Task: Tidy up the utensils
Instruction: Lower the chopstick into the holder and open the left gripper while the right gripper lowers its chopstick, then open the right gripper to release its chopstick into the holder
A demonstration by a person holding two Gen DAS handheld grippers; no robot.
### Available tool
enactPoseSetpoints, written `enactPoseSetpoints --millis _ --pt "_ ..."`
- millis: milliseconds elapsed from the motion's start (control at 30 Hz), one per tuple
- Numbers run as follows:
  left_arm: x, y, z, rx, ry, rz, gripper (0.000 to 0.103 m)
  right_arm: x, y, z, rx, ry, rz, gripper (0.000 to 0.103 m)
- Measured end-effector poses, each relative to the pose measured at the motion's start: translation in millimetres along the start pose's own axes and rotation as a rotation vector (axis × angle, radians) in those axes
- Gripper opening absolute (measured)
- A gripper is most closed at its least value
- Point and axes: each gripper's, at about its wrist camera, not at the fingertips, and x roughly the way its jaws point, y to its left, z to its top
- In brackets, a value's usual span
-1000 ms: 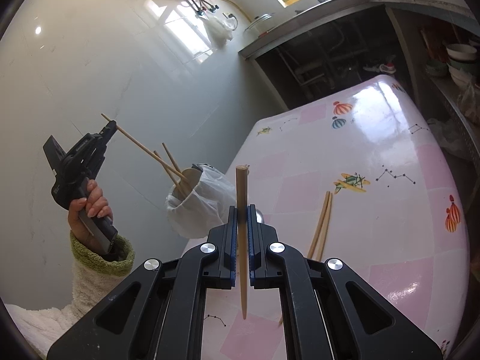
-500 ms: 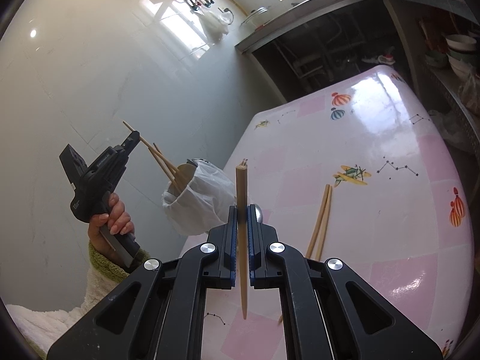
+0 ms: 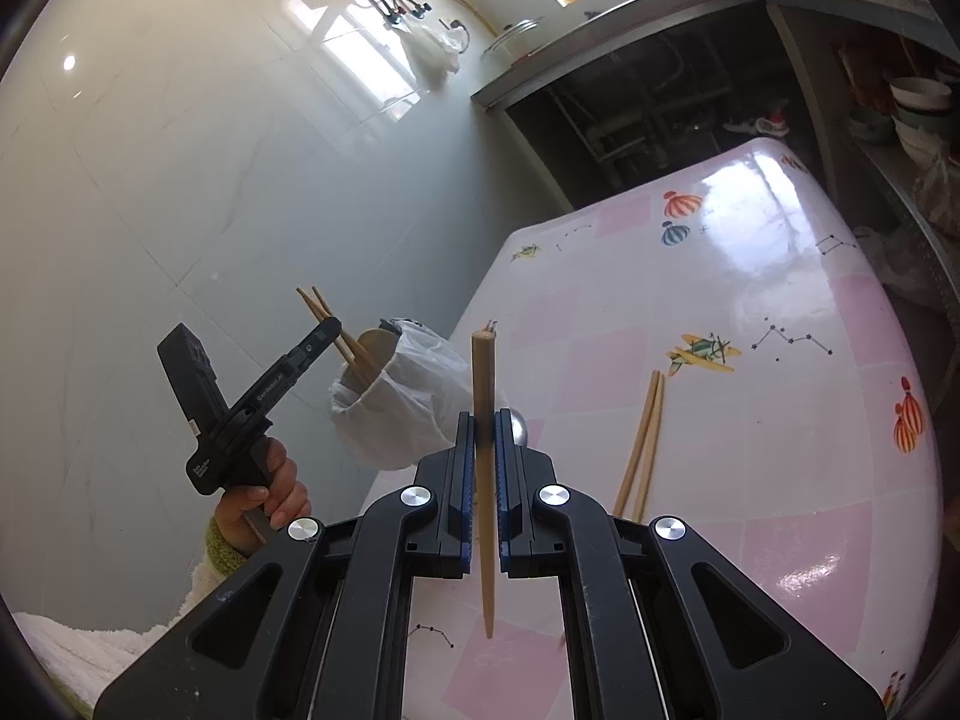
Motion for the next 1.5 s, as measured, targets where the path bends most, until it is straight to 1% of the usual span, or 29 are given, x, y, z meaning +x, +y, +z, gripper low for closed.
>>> enactPoseSetpoints --millis 100,133,167,200,233,267,300,333,367,433,533,667,767,867,967,1100,1233,1333,1500 --pt "-2.2 0.7 0.8 -0.002 0.015 -0.015 0.009 -3.6 3.3 2.4 -0.011 -0.009 -0.007 0.005" --pt "-4.2 1.8 1.0 -0.006 0.016 -0.022 0.015 -4.9 4.5 3.8 -0.015 -0.014 -0.01 0.005" --pt "-7.3 3.4 1.1 -0.015 0.013 -0.029 0.025 -6.2 5.9 5.8 -0.018 -0.018 -0.01 0.005" --pt "-11.6 5.3 0.7 -0.027 0.005 -0.033 0.03 -6.8 7.5 8.5 -0.021 -0.023 -0.01 0.005" --pt "-16.8 7.5 0.3 -0.038 -0.006 -0.039 0.039 -8.0 9.9 11.6 -0.027 -0.03 -0.011 0.005" --pt "-22.8 9.6 -0.4 -0.049 -0.018 -0.043 0.042 -8.9 13.0 15.7 -0.035 -0.037 -0.01 0.005" --pt "-29.6 11.8 -1.2 -0.059 -0.032 -0.046 0.043 -10.2 16.9 20.5 -0.045 -0.047 -0.008 0.005" --pt "-35.8 13.5 -2.1 -0.069 -0.044 -0.046 0.047 -11.0 21.4 26.1 -0.057 -0.056 -0.002 0.005" --pt "-42.2 16.0 -3.7 -0.08 -0.054 -0.037 0.053 -11.6 26.9 32.8 -0.07 -0.067 0.007 0.005" --pt "-54.3 22.5 -8.9 -0.109 -0.071 -0.009 0.057 -11.9 40.1 47.3 -0.098 -0.09 0.033 0.005" --pt "-68.2 36.0 -20.4 -0.154 -0.073 0.025 0.063 -8.3 64.3 72.1 -0.152 -0.127 0.076 0.005" --pt "-83.0 52.4 -35.2 -0.181 -0.073 0.069 0.067 4.6 92.8 104.3 -0.207 -0.169 0.119 0.005" --pt "-91.7 62.5 -43.4 -0.192 -0.075 0.089 0.07 20.2 109.0 124.2 -0.23 -0.187 0.144 0.005" --pt "-95.1 70.9 -50.4 -0.196 -0.072 0.104 0.073 39.2 118.6 137.1 -0.256 -0.198 0.133 0.005" --pt "-95.6 77.0 -55.9 -0.189 -0.064 0.117 0.074 59.9 121.9 141.3 -0.281 -0.19 0.094 0.005" --pt "-92.8 81.3 -59.9 -0.173 -0.063 0.127 0.074 91.3 122.2 133.6 -0.32 -0.148 0.035 0.005" --pt "-87.7 84.0 -64.3 -0.156 -0.052 0.129 0.075 120.5 124.6 116.2 -0.388 -0.093 -0.033 0.005" --pt "-87.4 85.6 -69.3 -0.151 -0.043 0.124 0.075 141.8 128.1 100.9 -0.445 -0.043 -0.067 0.005" --pt "-85.8 80.5 -69.6 -0.142 -0.031 0.129 0.076 168.5 125.5 70.7 -0.502 0.058 -0.094 0.005"
